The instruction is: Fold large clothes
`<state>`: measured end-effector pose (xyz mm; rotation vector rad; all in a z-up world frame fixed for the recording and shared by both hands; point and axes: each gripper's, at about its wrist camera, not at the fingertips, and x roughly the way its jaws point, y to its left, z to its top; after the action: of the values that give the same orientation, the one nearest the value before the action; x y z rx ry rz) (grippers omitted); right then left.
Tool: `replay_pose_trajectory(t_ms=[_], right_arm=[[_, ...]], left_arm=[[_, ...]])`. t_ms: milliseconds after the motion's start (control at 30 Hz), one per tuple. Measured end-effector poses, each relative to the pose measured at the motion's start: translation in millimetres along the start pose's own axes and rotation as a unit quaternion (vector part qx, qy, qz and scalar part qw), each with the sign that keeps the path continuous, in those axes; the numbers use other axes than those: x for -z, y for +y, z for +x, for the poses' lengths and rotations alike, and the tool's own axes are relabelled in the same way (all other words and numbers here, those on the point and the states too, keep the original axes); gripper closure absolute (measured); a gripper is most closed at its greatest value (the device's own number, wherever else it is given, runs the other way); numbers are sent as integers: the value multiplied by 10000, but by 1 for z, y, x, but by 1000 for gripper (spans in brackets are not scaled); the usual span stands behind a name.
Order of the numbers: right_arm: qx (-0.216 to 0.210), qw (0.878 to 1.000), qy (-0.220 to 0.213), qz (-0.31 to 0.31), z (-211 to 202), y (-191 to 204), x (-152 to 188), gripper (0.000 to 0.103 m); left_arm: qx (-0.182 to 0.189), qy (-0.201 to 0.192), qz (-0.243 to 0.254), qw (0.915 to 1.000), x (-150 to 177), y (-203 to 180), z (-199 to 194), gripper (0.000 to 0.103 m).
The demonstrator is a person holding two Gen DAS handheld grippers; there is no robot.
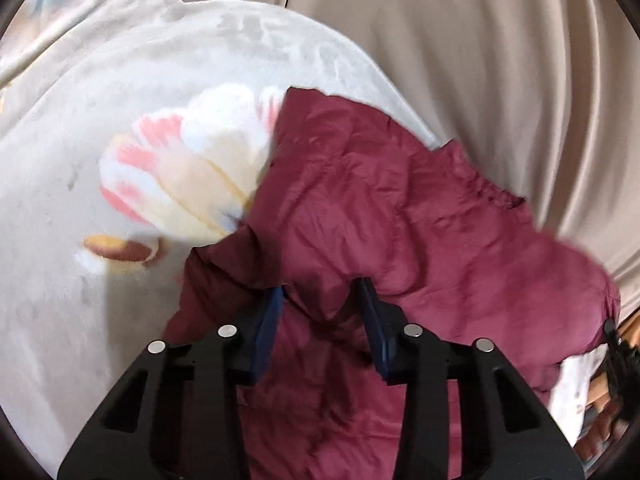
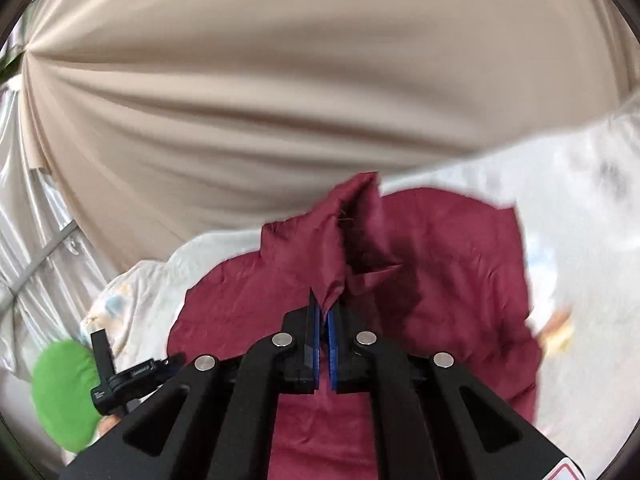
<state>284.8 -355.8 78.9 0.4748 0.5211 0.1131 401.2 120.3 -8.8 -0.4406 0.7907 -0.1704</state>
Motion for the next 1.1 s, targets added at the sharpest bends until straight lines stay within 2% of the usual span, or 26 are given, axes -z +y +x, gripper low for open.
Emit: replay_pose_trajectory(t_ms=[67, 100, 167, 200, 267, 300, 367, 433, 467, 533, 567, 633, 733, 800, 867, 900, 1033, 1100], right_arm=[[766, 9941, 735, 242, 41, -38, 14, 99], [914, 9902, 995, 352, 56, -54, 23, 102], [579, 9918, 882, 718, 56, -71, 29, 103], [569, 9914, 812, 853, 50, -72, 27, 102], [914, 9909, 606, 774, 36, -60, 18, 97], [1177, 9903, 430, 607, 26, -50, 13, 89], [1543, 9879, 0, 175, 5, -17, 4, 87], [1292, 9911, -195, -243, -2, 16, -2, 87], [1013, 9933, -127, -539, 2, 45, 0, 87], [568, 9934, 228, -973, 20, 87, 9, 87], [224, 9912, 503, -1204, 37, 114, 20, 87], [-155, 9834, 909, -1561, 71, 155, 44, 86], [-186, 9663, 1319, -2202, 113, 195, 81, 87], [24, 9509, 1411, -2756, 121, 206, 106, 88], [194, 9435, 1399, -2999, 119, 197, 112, 91], [246, 9448, 1392, -2957, 116, 188, 116, 92], [730, 9636, 1282, -2229, 94, 104, 83, 93], [1039, 9752, 1200, -1541, 75, 39, 62, 98]], left_arm=[[-13, 38, -48, 10000, 5, 5, 10, 68], [-32, 13, -18, 10000, 6, 3, 10, 68], [-103, 6, 49, 9999, 6, 0, 11, 68], [-115, -2, 73, 9999, 7, 0, 12, 68], [-131, -24, 86, 9999, 8, 0, 13, 68], [-167, -45, 120, 9998, 9, -2, 13, 68], [-233, -74, 186, 9995, 12, -6, 13, 68], [-302, -91, 229, 9992, 13, -10, 14, 68], [-307, -98, 225, 9992, 13, -10, 15, 68], [-276, -92, 187, 9994, 13, -9, 15, 68], [-262, -95, 160, 9995, 12, -8, 13, 68], [-243, -105, 110, 9996, 13, -7, 8, 68], [-156, -104, 34, 9998, 10, 2, 6, 68], [-93, -111, -29, 9999, 10, 6, 5, 68], [4, -105, -117, 9999, 11, 10, 4, 68], [37, -105, -149, 9998, 11, 12, 4, 68], [52, -100, -166, 9998, 10, 14, 5, 68], [40, -101, -157, 9998, 11, 14, 5, 68]])
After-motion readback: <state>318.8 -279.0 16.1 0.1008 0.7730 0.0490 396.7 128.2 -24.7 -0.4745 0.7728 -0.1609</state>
